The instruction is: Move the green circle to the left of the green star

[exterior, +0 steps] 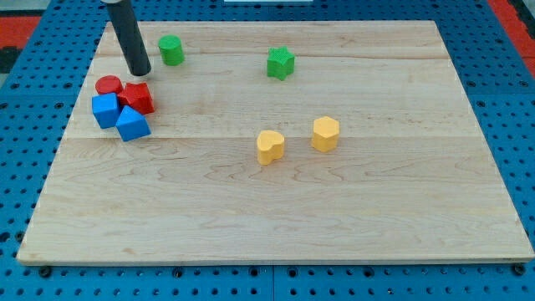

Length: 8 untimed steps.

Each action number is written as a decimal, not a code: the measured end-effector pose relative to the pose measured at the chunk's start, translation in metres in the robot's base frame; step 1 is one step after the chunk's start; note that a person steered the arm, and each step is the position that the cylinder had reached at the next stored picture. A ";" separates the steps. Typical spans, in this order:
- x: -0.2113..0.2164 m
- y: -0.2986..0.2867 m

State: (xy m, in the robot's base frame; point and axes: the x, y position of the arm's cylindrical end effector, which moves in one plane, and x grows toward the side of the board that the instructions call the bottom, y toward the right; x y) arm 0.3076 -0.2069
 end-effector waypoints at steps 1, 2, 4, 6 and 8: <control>-0.027 0.013; -0.045 0.070; -0.050 0.037; -0.102 0.106; -0.086 0.211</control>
State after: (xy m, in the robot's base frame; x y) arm 0.2218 0.0045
